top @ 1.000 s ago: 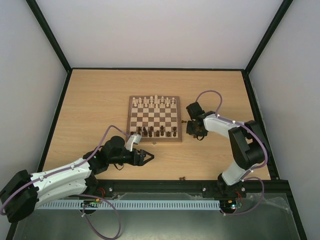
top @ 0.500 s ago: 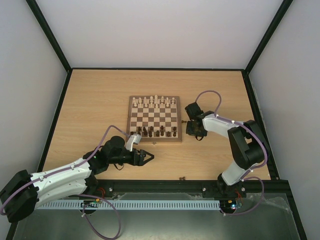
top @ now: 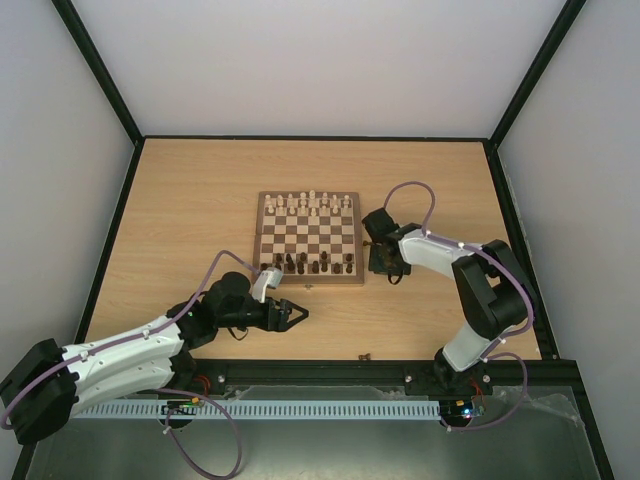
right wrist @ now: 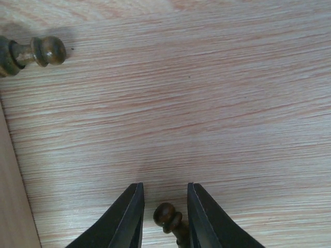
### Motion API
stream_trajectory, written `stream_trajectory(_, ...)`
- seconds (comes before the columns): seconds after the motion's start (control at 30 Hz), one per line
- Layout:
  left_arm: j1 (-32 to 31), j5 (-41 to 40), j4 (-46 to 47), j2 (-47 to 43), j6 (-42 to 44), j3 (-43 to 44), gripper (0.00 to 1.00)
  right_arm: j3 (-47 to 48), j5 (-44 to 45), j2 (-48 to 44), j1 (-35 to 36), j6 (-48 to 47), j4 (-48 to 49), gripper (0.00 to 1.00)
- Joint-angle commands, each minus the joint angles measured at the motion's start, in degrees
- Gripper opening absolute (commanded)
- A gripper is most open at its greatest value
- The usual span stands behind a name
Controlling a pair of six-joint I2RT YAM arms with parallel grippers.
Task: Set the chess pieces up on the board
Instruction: Pick up the chess piece at the center of the board.
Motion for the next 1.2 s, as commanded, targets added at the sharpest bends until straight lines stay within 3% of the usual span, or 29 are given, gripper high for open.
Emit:
stream_trajectory(0.0, 0.27, 0.46, 1.19, -0.06, 0.09, -0.60, 0.79, -2.22, -2.68, 3.33, 1.47, 0.45, -9.20, 0.25)
stream_trajectory(0.7, 0.23, 0.60, 1.36, -1.25, -0.35, -1.52, 0.79, -4.26, -1.32, 3.95, 4.67, 4.82, -10.76, 0.26)
stream_trajectory(1.17, 0.23, 0.63, 0.71, -2.87, -0.61, -2.06, 0.79, -5.14, -1.56, 2.90, 4.67, 6.80, -9.63, 0.09)
